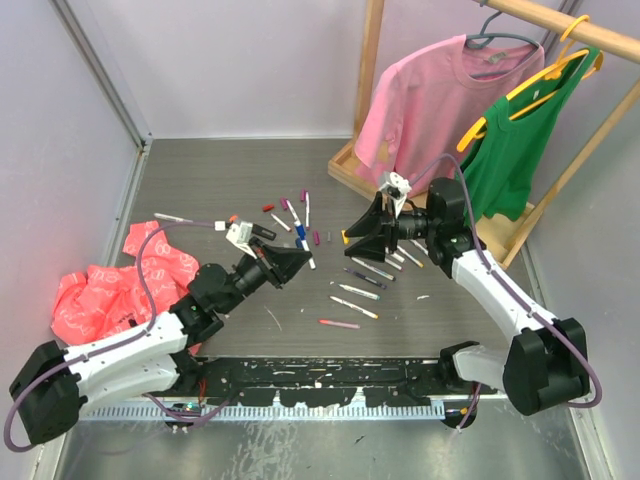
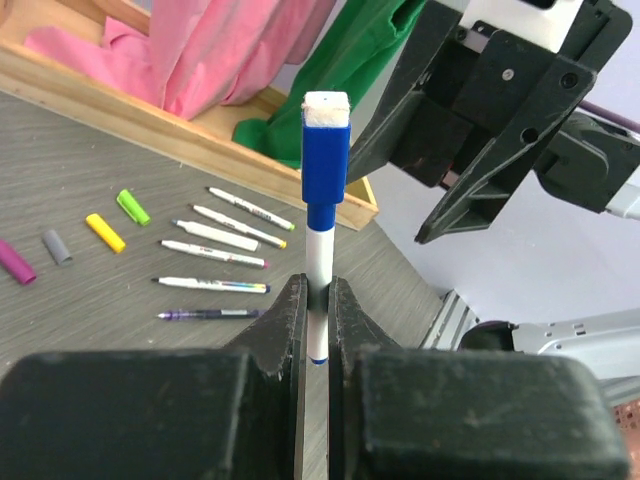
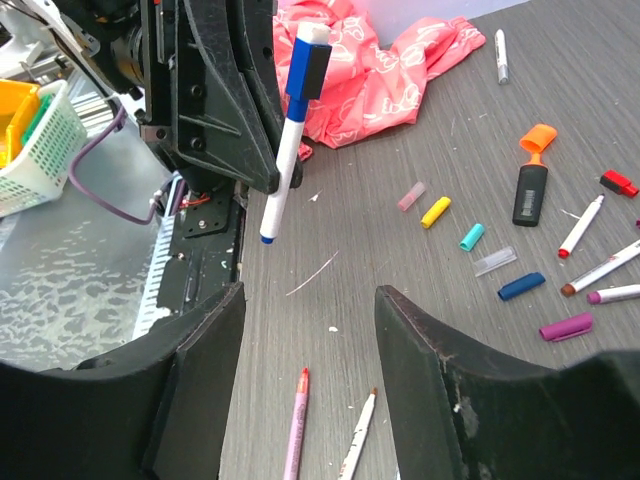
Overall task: Open the pen caps
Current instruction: Open the pen cap from the pen.
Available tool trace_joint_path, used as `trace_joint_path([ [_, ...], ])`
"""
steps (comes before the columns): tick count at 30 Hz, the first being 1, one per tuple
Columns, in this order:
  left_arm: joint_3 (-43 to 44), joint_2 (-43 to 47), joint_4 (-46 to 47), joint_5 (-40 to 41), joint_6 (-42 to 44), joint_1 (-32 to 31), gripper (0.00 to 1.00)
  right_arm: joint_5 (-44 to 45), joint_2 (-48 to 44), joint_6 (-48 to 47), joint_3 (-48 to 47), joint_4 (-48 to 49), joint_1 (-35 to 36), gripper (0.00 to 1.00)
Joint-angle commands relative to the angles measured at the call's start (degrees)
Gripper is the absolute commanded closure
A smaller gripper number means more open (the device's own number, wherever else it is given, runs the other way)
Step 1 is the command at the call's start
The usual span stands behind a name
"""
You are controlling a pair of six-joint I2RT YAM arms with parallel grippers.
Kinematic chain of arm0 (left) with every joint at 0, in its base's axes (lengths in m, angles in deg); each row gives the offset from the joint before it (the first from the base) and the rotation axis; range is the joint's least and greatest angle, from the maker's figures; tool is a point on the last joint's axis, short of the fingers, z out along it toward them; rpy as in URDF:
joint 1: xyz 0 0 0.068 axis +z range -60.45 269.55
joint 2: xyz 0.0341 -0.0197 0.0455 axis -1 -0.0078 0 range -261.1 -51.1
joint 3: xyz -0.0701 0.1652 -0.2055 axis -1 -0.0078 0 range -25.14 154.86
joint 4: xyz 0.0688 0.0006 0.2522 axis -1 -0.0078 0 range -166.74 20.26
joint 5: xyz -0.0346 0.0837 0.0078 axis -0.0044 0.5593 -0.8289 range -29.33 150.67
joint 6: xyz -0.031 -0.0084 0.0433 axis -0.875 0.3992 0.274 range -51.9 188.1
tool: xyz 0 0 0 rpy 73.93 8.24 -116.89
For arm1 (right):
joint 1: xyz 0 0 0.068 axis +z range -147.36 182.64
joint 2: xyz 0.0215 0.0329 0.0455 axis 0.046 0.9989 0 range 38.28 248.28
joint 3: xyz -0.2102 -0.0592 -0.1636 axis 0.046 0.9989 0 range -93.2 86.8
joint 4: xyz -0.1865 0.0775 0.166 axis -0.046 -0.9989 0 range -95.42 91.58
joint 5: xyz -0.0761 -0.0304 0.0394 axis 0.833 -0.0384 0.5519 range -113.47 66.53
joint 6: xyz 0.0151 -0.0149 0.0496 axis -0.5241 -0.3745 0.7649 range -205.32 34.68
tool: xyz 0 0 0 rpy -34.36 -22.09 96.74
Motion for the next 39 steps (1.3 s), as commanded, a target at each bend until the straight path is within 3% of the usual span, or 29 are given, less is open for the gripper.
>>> trace_joint_path([
  [1, 0.24, -2.36, 11.79, 8.54, 3.15, -2.91, 1.00, -0.59, 0.39, 2.06, 0.02, 3.69, 1.01, 0.40],
  [11, 2.47, -9.85, 20.29, 13.48, 2.91, -5.36, 1.00, 3.55, 1.66, 3.34, 1.34, 5.34, 3.14, 0.41],
  [19, 5.68, -16.07, 24.48, 15.17, 3.00, -6.82, 1.00, 12.47, 1.77, 12.97, 6.62, 17.59, 4.95, 0.42],
  [29, 8.93, -22.05, 27.45, 14.59, 2.65, -8.79, 1.00, 16.45, 2.61, 13.88, 6.31, 16.15, 6.93, 0.46],
  [33, 9.35, -24.45, 28.02, 14.27, 2.22, -9.39, 1.00, 17.29, 2.79, 13.23, 5.43, 14.06, 6.92, 0.57],
  [37, 9.30, -24.85, 28.12, 14.25, 1.71, -9.61, 0.99, 17.01, 2.41, 12.85, 4.98, 13.58, 6.95, 0.78],
  [39, 9.01, -24.81, 28.18, 14.58, 1.47, -9.63, 0.89, 16.65, 2.20, 12.44, 4.66, 13.15, 6.97, 0.90],
])
